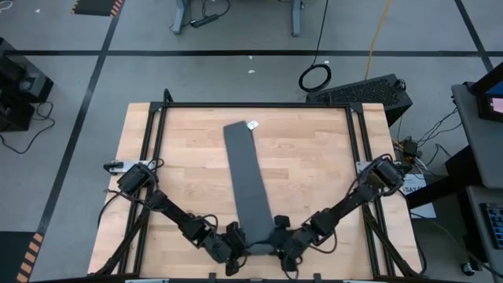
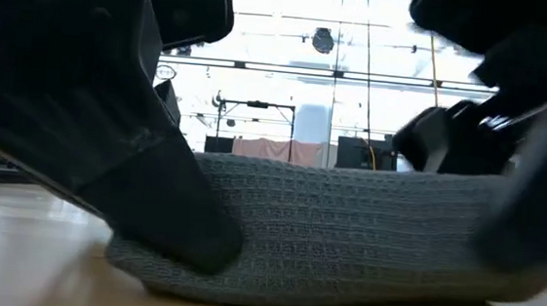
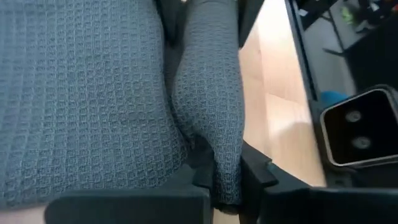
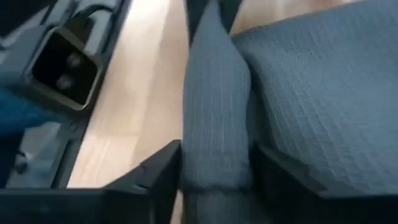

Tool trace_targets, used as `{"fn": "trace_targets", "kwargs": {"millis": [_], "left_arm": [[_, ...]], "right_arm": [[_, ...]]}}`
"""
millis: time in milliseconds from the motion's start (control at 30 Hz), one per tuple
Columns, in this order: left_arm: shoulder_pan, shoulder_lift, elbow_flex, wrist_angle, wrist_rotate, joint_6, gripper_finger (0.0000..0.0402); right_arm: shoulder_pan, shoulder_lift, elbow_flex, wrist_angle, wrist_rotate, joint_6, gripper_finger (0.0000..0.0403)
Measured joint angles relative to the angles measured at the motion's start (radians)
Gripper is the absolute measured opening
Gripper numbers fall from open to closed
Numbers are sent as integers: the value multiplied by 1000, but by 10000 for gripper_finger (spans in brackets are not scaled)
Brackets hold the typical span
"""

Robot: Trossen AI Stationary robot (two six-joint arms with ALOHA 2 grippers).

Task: Roll towel into tight, uniform cylinder
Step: Roll the towel

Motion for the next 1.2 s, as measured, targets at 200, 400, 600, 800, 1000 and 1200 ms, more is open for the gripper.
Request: {"fn": "trace_targets", "kwargs": {"millis": [200,400,600,800,1000,1200], "left_arm": [[13,1,0,16,57,-65,56],[15,2,-2,52,78,-116,61],[15,2,-5,60,66,-163,63],[15,-2,-28,83,51,-233,64],[15,-2,-39,136,51,-259,65],[17,-1,-39,143,54,-285,65]], "right_arm": [[102,-58,0,-24,197,-131,239],[221,-60,0,-16,364,-278,233],[246,-57,0,-4,448,-307,226],[235,-27,0,22,394,-406,226],[199,18,0,46,416,-389,226],[203,18,0,94,473,-463,226]]}}
